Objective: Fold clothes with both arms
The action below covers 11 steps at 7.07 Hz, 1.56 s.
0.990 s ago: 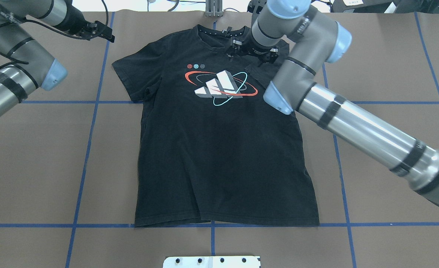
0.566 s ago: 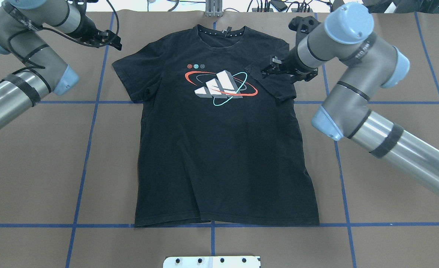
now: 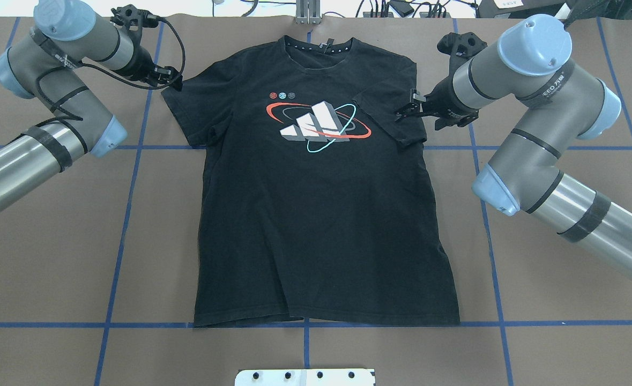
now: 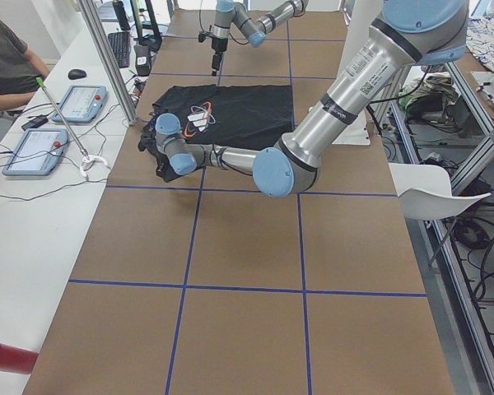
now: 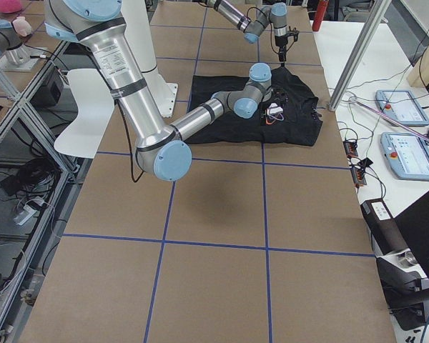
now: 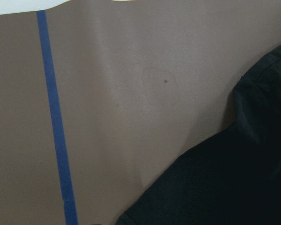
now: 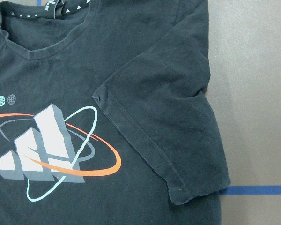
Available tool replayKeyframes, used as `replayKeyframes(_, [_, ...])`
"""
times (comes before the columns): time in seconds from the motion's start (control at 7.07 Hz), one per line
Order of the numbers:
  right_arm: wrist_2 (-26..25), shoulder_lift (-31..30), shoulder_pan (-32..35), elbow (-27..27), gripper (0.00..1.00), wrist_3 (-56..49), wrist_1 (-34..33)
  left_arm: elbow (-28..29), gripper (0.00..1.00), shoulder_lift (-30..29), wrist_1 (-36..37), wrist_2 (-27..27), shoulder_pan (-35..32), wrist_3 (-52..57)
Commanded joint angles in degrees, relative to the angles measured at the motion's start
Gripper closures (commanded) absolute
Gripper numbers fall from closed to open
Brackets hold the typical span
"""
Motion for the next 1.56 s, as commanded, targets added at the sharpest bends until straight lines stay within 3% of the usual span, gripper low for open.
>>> replayKeyframes(0.0, [-0.09, -0.09, -0.03, 0.16, 0.00, 0.00, 0.00, 1.39, 0.32, 0.20, 0.20, 0.06, -0.13, -0.15])
replayKeyframes(0.57, [-0.26, -0.01, -0.03, 0.16, 0.00, 0.09, 0.00, 2.97, 0.39, -0.15, -0.06, -0.12, -0.04, -0.77])
replayKeyframes(1.41, [-0.53, -0.09, 0.23, -0.10, 0.00, 0.09, 0.00, 5.34, 0.40, -1.90, -0.50, -0.21, 0.22, -0.86])
